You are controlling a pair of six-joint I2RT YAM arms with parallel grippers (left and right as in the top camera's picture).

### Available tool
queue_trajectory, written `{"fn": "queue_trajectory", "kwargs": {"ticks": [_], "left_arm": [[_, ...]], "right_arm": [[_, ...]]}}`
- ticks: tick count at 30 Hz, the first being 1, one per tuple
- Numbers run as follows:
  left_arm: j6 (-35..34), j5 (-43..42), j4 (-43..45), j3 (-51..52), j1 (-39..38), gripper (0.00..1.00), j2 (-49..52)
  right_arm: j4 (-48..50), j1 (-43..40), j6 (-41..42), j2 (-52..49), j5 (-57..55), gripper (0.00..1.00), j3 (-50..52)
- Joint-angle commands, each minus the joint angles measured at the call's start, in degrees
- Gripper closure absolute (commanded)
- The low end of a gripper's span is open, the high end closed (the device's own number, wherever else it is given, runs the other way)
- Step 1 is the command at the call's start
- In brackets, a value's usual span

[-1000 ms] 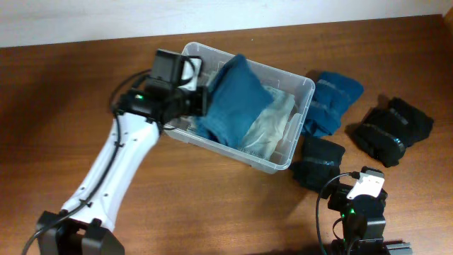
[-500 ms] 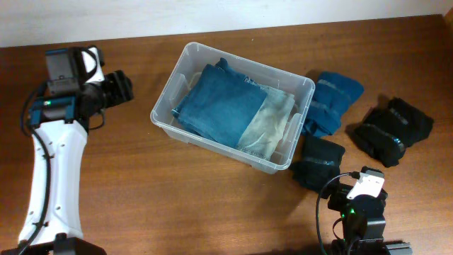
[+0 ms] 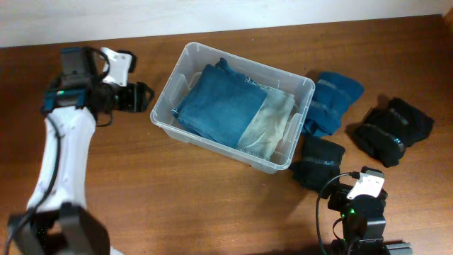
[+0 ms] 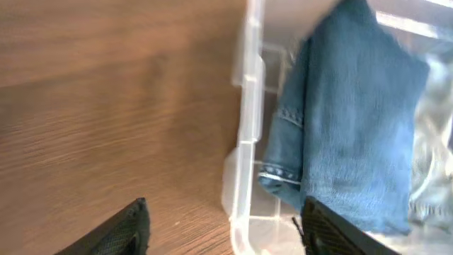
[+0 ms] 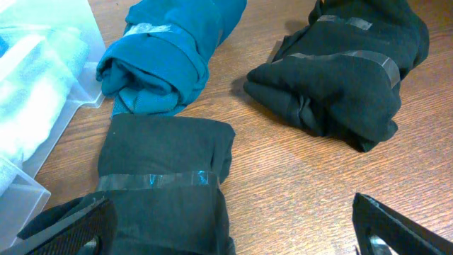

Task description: Pack container

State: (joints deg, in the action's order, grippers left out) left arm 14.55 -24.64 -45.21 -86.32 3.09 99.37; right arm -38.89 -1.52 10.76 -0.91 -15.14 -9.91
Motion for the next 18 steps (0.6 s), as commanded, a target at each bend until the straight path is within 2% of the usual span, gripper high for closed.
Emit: {"fn": "queue_trajectory", "kwargs": {"ticks": [1, 7, 9, 10, 12, 13, 15, 18], "left_arm": [[6.8, -5.2, 0.4, -0.8, -1.2, 0.35, 5.5], [10.5, -9.6, 1.8, -0.8, -2.7, 0.42, 11.2], [10.4, -8.6, 1.8, -0.8, -3.0, 0.57, 12.1], [9.9, -7.5, 1.8, -0.8, -3.1, 0.72, 12.3], [4.0, -1.5, 2.1, -0.8, -3.0, 0.92, 12.8], [0.9, 1.9, 2.2, -0.8, -2.9, 0.96, 12.8], [-3.9, 6.8, 2.1, -0.8, -2.7, 0.99, 12.8], [-10.0, 9.8, 1.5, -0.8, -1.7, 0.99, 12.8]], "right_arm": [[0.1, -0.4, 0.6, 0.6, -0.1, 0.02, 0.5], [0.1, -0.4, 0.6, 0.6, -0.1, 0.02, 0.5], [0.1, -0.4, 0.6, 0.6, -0.1, 0.02, 0.5], [0.1, -0.4, 0.6, 0.6, -0.1, 0.02, 0.5], [0.1, -0.4, 0.6, 0.6, -0.1, 0.02, 0.5], [0.1, -0.4, 0.6, 0.6, -0.1, 0.02, 0.5], [0.1, -0.4, 0.6, 0.6, -0.1, 0.02, 0.5], [0.1, -0.4, 0.6, 0.6, -0.1, 0.02, 0.5]]}}
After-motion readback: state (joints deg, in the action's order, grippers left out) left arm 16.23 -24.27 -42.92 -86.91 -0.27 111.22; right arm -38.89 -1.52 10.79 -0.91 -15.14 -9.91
